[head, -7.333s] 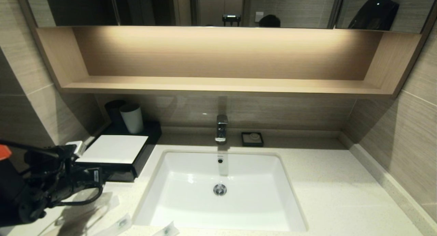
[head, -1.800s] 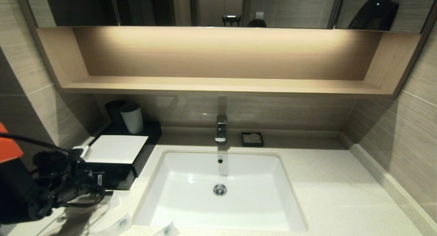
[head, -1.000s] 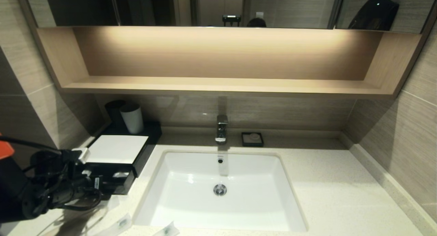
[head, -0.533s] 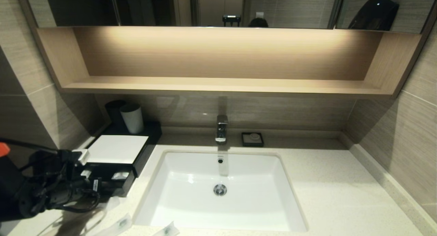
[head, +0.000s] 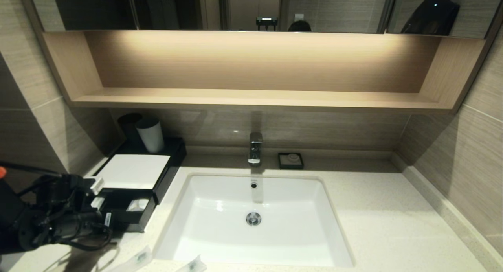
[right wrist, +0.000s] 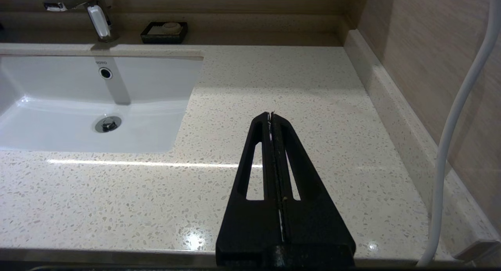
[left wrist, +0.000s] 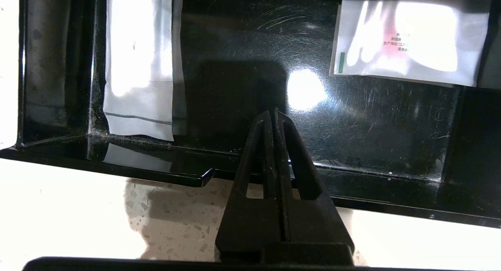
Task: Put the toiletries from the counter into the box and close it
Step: Open the drawer
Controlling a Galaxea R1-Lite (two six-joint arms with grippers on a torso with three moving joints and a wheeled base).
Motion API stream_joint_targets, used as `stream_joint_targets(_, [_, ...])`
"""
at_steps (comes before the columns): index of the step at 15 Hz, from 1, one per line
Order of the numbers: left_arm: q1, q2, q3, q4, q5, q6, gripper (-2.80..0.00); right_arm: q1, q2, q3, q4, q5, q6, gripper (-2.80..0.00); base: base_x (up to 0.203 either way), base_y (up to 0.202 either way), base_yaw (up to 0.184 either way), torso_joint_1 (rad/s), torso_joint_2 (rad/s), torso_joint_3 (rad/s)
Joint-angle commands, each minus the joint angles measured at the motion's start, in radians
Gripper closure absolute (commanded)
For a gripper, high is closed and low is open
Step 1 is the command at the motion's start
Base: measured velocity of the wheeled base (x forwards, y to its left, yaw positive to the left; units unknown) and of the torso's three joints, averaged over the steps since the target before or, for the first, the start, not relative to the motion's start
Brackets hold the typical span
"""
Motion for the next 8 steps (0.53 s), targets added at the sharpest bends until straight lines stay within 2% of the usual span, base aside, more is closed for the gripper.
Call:
stream_joint_targets(1, [0.0, -0.003, 0.0, 0.002, -0.002, 0.003, 0.0, 0.0, 0.0, 0.0, 0.0, -0.001, 0.0, 0.0, 0.0, 0.0, 0.0, 0.0, 0.0, 0.0])
stream_joint_targets(8, [0.002, -0.011, 0.0, 0.005, -0.002, 0.003, 0.0, 0.0, 0.0, 0.0, 0.0, -0.001, 0.0, 0.0, 0.0, 0.0, 0.0, 0.0, 0.0, 0.0])
